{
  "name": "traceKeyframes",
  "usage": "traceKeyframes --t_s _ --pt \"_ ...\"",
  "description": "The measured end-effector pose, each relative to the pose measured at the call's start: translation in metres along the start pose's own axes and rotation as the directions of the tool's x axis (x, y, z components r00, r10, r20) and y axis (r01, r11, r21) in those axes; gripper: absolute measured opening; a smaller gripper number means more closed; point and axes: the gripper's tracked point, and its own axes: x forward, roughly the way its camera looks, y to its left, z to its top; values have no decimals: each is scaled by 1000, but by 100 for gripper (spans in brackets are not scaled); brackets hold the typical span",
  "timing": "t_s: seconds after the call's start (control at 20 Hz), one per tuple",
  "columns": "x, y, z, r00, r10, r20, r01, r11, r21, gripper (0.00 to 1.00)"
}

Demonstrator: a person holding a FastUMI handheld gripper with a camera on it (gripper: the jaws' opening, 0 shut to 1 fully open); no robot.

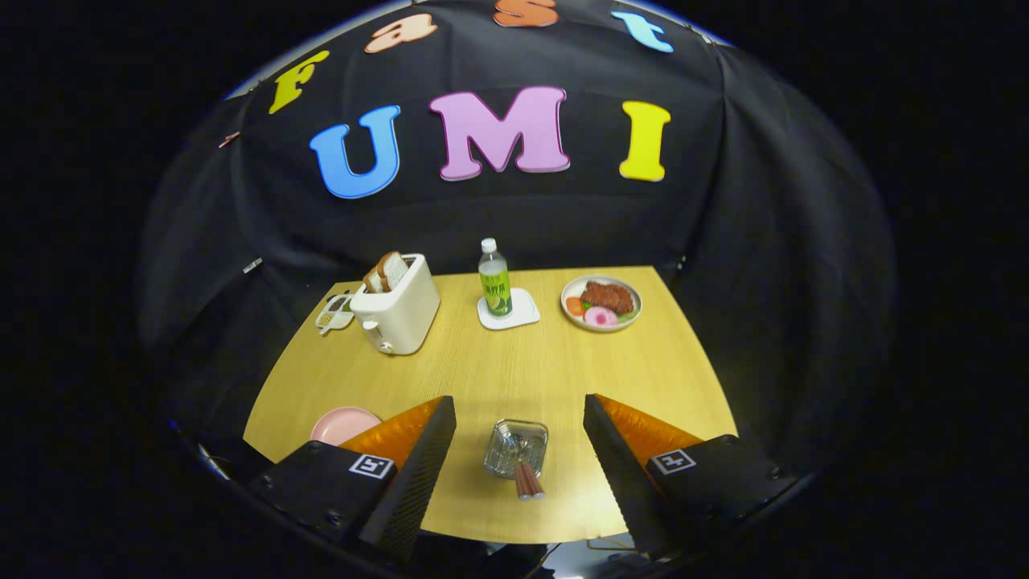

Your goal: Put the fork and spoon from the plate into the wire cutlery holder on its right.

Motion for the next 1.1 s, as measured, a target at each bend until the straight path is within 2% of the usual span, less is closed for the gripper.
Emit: traceKeyframes --t_s 0.2,0.4,0.55,0.7,0.9,1.1 --pt "-25 1 51 981 4 194 7 998 -58 99" --pt "-39 5 76 959 43 280 -15 995 -102 100" --pt "-48 12 81 946 92 311 -73 995 -73 100" --pt "-56 16 63 937 151 314 -138 988 -62 100" --pt "-48 5 38 943 196 268 -170 979 -116 100" --pt "-47 -13 43 938 206 279 -184 978 -101 100"
